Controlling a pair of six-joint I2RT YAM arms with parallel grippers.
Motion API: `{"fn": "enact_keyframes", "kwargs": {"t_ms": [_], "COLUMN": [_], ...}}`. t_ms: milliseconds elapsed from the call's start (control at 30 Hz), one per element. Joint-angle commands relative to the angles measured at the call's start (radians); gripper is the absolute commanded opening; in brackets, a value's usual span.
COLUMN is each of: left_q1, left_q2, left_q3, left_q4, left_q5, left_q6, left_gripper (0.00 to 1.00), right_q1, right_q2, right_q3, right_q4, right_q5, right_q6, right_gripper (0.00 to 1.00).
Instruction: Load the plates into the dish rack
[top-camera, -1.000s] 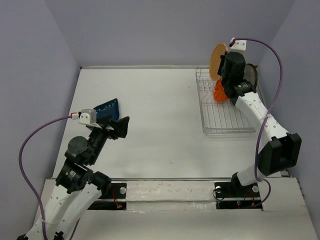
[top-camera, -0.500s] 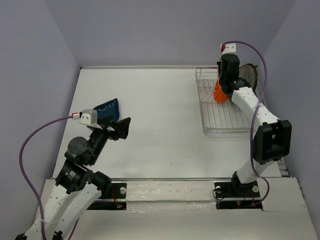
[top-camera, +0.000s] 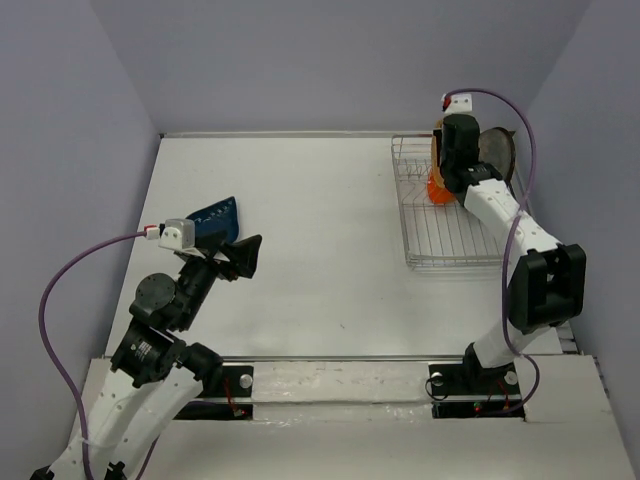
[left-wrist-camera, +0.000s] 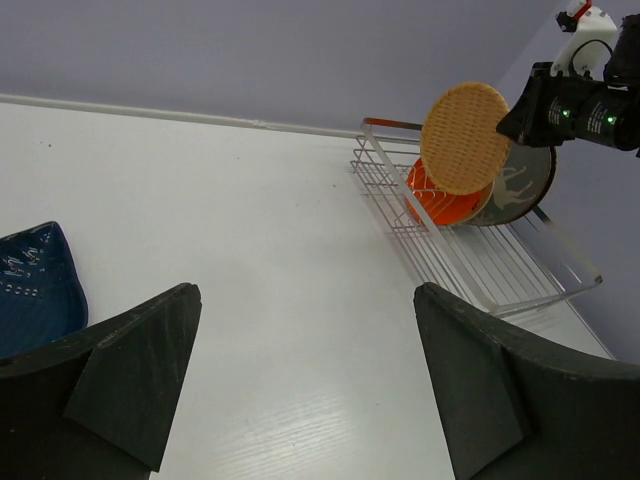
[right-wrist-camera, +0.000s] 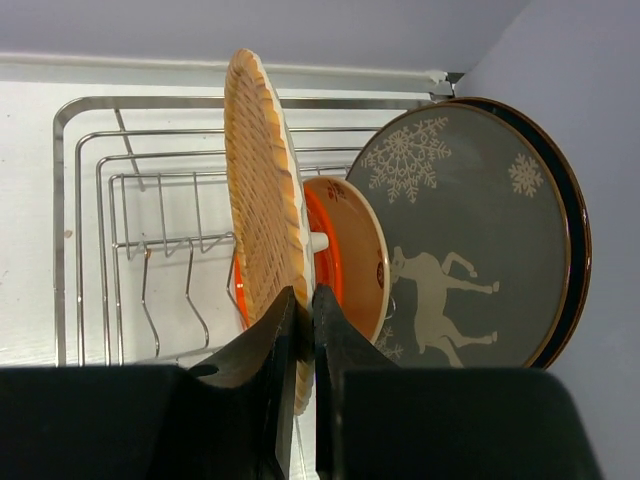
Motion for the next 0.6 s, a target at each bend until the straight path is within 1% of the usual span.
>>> {"fn": "enact_keyframes", "kwargs": {"t_ms": [0,100,233,567], "left_q1": [-0.002,-0.002,-0.004,-0.004], "left_q2": [0.005,0.007,0.007,0.013], "left_q3": [-0.008,-0.007,-0.008,-0.008], "left_q4": [0.051,0.049,0.049,0.051], "left_q5": [0.009,0.008,0.009,0.012], "left_q6": [0.02,0.02,0.02,0.022], "left_gripper": [0.99,0.99,0.99,0.99], "right_q1": [-0.001,-0.001,-0.001,-0.001], "right_q2": [-0.066,-0.057,-0.066,-0.135], "right_q3": [-0.018,-0.035,-0.04,-0.031], "right_q4": [0.068,0.071,0.073,0.099], "right_q5": [-0.031,-0.011,-0.026,0.039], "right_q6": [0.053,0.064,0.07,0.07], "right_gripper": [0.07,0.07,0.07,0.07]}}
